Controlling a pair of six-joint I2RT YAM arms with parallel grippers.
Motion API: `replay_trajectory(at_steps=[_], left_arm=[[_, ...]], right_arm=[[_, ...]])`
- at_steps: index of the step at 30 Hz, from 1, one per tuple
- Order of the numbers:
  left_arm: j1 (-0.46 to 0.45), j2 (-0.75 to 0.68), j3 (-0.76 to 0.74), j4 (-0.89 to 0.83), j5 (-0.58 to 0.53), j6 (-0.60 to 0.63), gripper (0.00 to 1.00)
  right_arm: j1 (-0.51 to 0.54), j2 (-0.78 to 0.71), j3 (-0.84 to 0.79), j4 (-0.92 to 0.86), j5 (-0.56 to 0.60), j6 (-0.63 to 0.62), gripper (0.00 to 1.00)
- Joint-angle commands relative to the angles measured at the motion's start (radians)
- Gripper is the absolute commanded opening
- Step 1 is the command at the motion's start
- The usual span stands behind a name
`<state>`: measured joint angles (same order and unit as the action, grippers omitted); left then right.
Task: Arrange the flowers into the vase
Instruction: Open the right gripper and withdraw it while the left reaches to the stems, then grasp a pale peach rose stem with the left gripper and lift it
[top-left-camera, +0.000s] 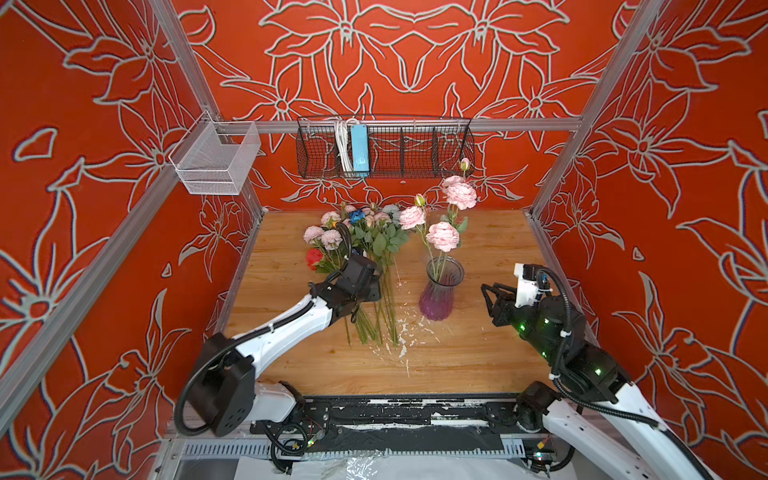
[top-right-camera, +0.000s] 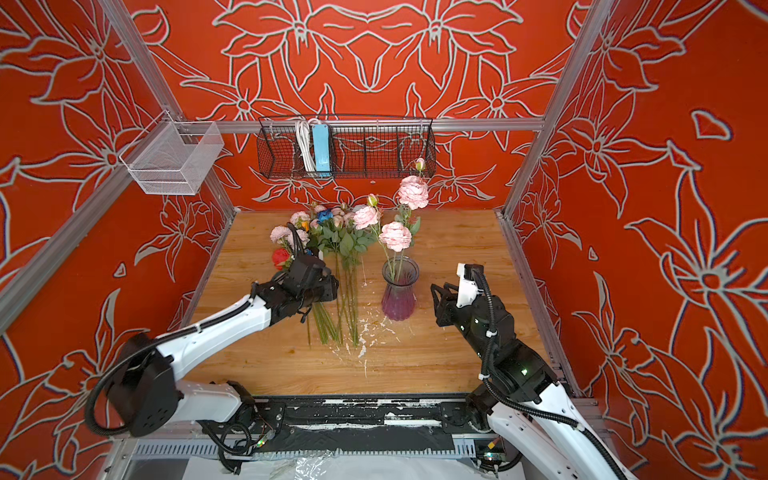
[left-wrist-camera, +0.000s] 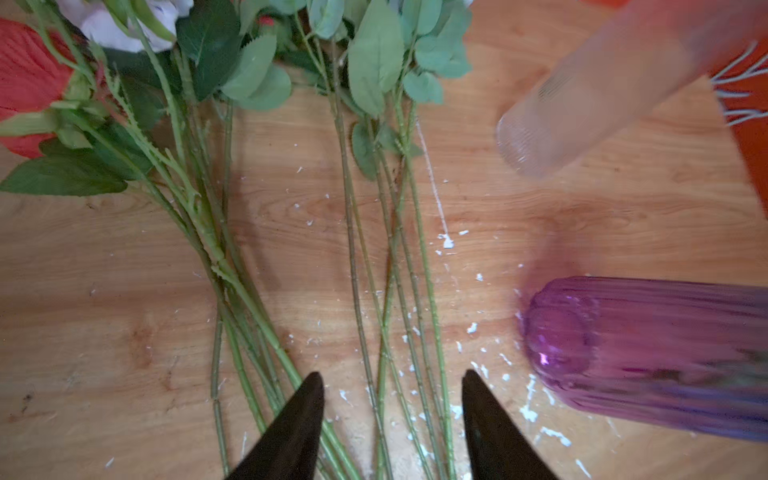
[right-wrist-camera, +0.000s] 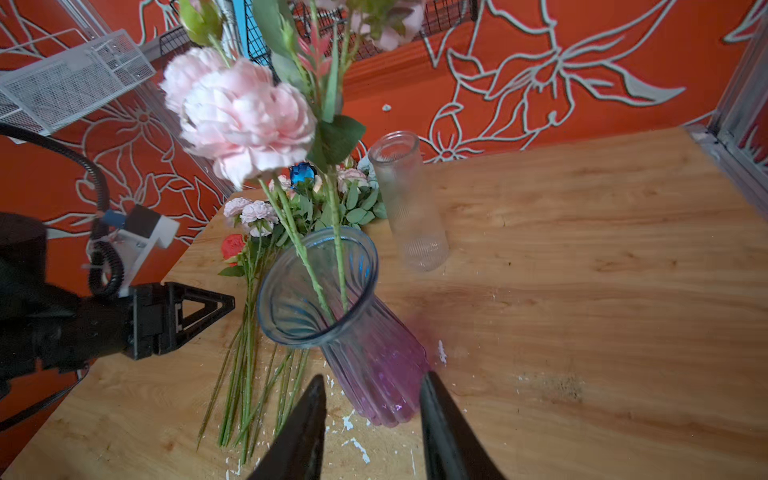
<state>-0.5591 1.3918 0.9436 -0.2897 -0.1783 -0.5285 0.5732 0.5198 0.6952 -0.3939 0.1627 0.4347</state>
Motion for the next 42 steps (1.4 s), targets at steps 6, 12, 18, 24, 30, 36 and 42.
replay_trajectory(at_steps=[6,12,18,24,30,36,42], left_arm=[[0.047,0.284,0.150,-0.089,0.046,0.047,0.43],[0.048,0.398,0.182,-0.105,0.034,0.029,0.33],[0.048,0.387,0.137,-0.068,0.043,0.015,0.21],[0.048,0.362,0.079,0.016,0.099,0.035,0.19],[0.053,0.398,0.085,0.041,0.136,0.038,0.21],[0.059,0.336,0.104,0.012,0.127,0.037,0.01],[0.059,0.151,0.080,-0.023,0.085,0.025,0.00]], right_arm=[[0.006,-0.058,-0.074,-0.075,0.037,0.085,0.37],[0.006,-0.071,-0.080,-0.090,0.020,0.090,0.37],[0.006,-0.092,-0.082,-0.108,0.027,0.090,0.37],[0.006,-0.094,-0.075,-0.109,0.037,0.085,0.37],[0.005,-0.084,-0.065,-0.105,0.034,0.078,0.37],[0.006,-0.085,-0.045,-0.119,0.034,0.069,0.37],[0.006,-0.115,-0.041,-0.114,0.039,0.076,0.37]])
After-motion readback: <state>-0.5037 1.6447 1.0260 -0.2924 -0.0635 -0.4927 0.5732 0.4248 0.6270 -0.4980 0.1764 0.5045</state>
